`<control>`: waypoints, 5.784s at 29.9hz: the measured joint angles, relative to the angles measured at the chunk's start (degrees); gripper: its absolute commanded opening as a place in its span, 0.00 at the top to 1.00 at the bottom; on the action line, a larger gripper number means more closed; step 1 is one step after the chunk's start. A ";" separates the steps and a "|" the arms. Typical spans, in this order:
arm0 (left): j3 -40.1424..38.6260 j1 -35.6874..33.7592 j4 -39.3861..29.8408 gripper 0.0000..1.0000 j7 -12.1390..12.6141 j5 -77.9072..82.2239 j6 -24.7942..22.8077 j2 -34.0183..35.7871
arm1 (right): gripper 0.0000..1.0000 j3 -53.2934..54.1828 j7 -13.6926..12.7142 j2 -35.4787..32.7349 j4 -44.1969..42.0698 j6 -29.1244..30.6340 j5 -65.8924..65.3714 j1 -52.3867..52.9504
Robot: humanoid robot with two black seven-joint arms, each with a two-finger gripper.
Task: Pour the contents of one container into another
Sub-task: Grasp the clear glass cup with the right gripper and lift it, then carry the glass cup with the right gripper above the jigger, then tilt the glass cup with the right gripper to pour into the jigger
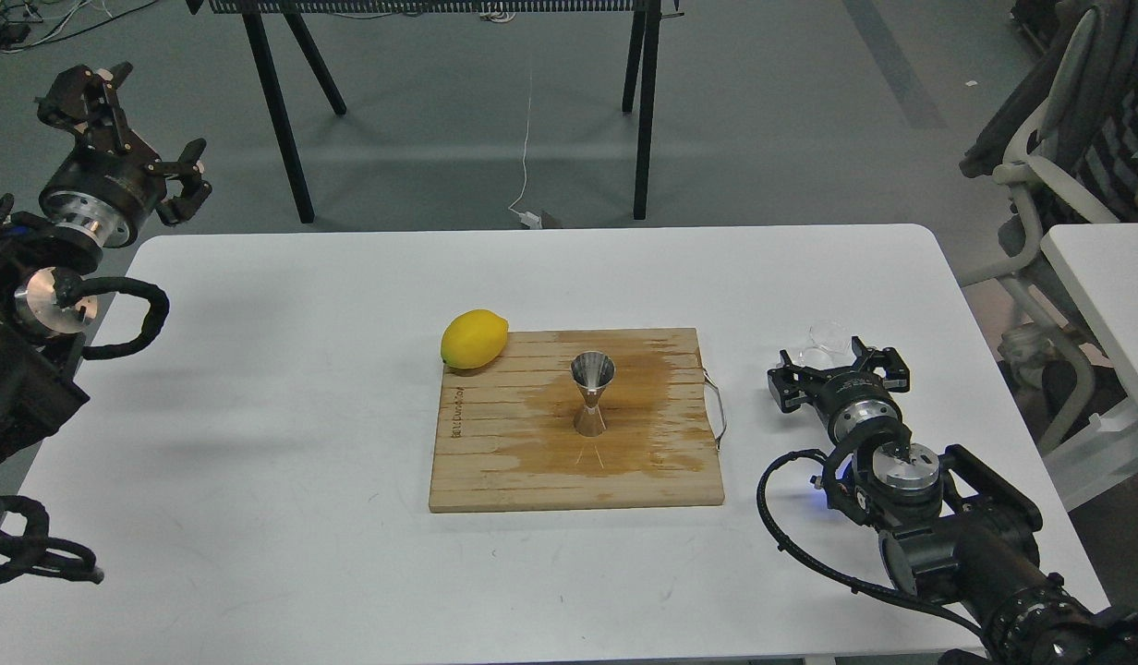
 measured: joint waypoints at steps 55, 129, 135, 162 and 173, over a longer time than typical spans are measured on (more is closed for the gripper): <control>0.03 0.03 0.00 0.00 0.04 0.00 0.00 0.35 | 0.68 -5.25 -0.30 -0.77 16.77 -1.42 0.01 0.26; -0.12 0.11 0.01 0.00 -0.62 0.00 0.00 2.12 | 0.69 -43.91 -9.75 -23.47 57.91 -23.46 -18.14 16.01; -0.21 0.11 0.00 0.00 -0.70 -0.09 0.00 2.12 | 0.69 -46.54 -9.75 -23.47 57.73 -24.44 -19.27 18.57; -0.23 0.11 0.00 0.00 -0.73 -0.09 0.00 2.46 | 0.69 -53.60 -10.54 -23.47 57.43 -24.98 -26.57 23.76; -0.25 0.03 0.00 0.00 -0.71 -0.09 0.00 3.06 | 0.69 -55.26 -10.47 -23.38 57.21 -25.23 -28.78 24.71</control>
